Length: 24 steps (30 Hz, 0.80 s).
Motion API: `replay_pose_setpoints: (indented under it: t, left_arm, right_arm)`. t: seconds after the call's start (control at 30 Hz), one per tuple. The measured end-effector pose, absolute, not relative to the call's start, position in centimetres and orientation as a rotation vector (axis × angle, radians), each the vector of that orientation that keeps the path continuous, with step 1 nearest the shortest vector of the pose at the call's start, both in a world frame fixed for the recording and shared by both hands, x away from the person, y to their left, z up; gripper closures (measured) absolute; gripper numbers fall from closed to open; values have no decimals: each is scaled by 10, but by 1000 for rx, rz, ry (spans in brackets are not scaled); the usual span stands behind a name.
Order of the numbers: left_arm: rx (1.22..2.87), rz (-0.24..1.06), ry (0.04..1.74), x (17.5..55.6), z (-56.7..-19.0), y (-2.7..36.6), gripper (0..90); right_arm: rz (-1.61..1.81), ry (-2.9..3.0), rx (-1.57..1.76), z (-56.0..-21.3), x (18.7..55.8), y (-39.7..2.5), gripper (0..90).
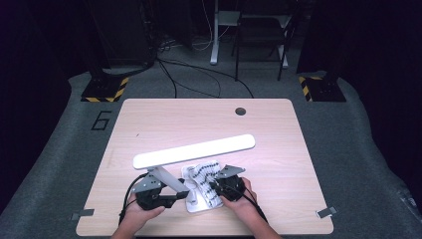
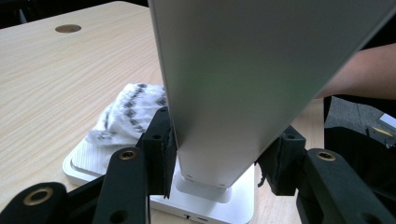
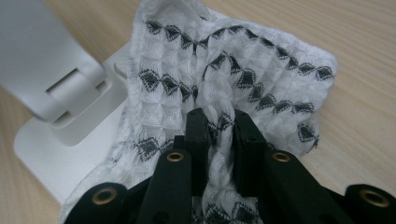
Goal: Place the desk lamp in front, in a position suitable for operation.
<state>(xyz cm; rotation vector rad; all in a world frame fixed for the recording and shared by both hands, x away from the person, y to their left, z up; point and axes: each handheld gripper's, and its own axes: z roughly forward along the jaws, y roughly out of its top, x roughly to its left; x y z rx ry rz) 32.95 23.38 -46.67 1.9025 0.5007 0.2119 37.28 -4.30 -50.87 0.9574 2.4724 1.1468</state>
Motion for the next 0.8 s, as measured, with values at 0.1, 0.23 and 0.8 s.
replay_pose_setpoints:
  t: [0.1, 0.23, 0.8]
  left_arm:
    - [1904, 212, 500, 330, -467, 234, 529]
    - [1904, 209, 501, 329, -467, 234, 529]
    - [1898, 214, 500, 329, -467, 234, 529]
  right_arm:
    - [1144, 2458, 973, -509, 379, -40, 784]
    - [1141, 2441, 988, -509, 389, -36, 784]
    - [1135, 2338, 1095, -511, 424, -35, 782]
